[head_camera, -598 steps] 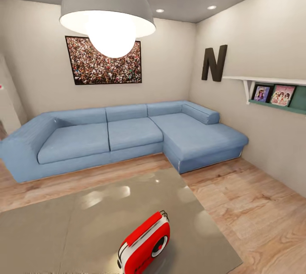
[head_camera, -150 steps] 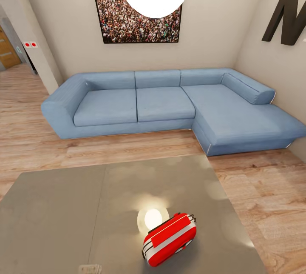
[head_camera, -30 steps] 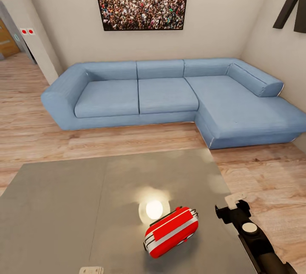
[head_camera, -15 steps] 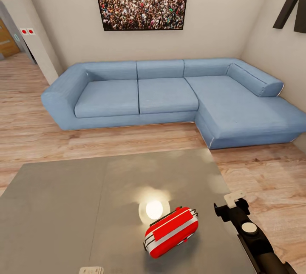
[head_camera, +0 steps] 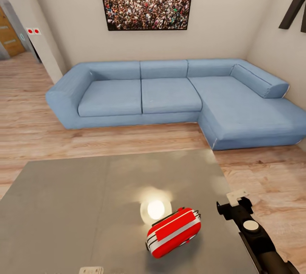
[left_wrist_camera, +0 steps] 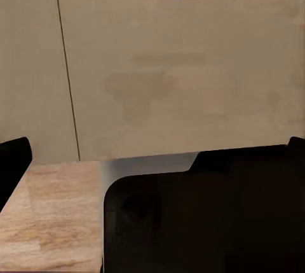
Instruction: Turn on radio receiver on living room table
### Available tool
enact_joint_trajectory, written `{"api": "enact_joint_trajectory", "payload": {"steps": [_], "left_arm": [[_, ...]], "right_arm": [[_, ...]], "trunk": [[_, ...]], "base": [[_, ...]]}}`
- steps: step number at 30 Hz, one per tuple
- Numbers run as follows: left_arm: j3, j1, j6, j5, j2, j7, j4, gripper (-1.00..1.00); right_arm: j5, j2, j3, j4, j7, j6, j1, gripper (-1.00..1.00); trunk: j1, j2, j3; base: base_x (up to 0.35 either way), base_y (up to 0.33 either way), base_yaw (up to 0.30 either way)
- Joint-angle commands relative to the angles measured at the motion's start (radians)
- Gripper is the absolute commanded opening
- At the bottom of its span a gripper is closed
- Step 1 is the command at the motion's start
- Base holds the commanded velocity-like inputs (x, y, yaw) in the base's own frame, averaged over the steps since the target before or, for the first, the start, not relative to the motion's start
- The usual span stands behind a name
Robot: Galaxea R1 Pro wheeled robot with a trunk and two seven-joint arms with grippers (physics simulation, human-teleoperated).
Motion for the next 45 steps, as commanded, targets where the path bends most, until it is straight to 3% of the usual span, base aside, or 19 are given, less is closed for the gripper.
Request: {"api": "enact_joint_trajectory", "payload": {"steps": [1,11,25,28,30,32,34,39,45], "left_arm": [[0.0,0.0,0.0,0.0,0.0,0.0,0.0,1.0],[0.0,0.0,0.0,0.0,0.0,0.0,0.0,1.0],[0.0,0.0,0.0,-0.002,0.0,0.0,0.0,1.0],[0.0,0.0,0.0,-0.002,0.0,0.0,0.0,1.0],[0.0,0.0,0.0,-0.002,0.0,0.0,0.0,1.0],[0.0,0.0,0.0,-0.002,0.0,0.0,0.0,1.0],[0.0,0.0,0.0,-0.002,0.0,0.0,0.0,1.0],[0.0,0.0,0.0,-0.002,0.0,0.0,0.0,1.0],[0.0,0.0,0.0,-0.002,0.0,0.0,0.0,1.0]], "right_arm": [[0.0,0.0,0.0,0.0,0.0,0.0,0.0,1.0],[0.001,0.0,0.001,-0.002,0.0,-0.001,0.0,1.0],[0.002,-0.02,0.011,-0.002,0.027,0.009,0.0,1.0],[0.001,-0.06,0.013,-0.002,0.13,0.012,0.0,1.0],[0.002,-0.091,0.012,-0.002,0.235,0.014,0.0,1.0],[0.002,-0.102,0.011,-0.002,0.286,0.014,0.0,1.0],[0.008,-0.12,0.009,-0.001,0.381,0.014,0.0,1.0],[0.061,-0.132,0.003,-0.001,0.552,0.014,0.0,1.0],[0.13,-0.135,-0.001,-0.003,0.689,0.007,0.0,1.0]], "trunk": [[0.0,0.0,0.0],[0.0,0.0,0.0],[0.0,0.0,0.0],[0.0,0.0,0.0],[0.0,0.0,0.0],[0.0,0.0,0.0],[0.0,0.0,0.0],[0.0,0.0,0.0],[0.0,0.0,0.0]], "base": [[0.0,0.0,0.247],[0.0,0.0,0.251],[0.0,0.0,0.026],[0.0,0.0,0.0],[0.0,0.0,0.0],[0.0,0.0,0.0],[0.0,0.0,0.0],[0.0,0.0,0.0],[0.0,0.0,0.0]]}}
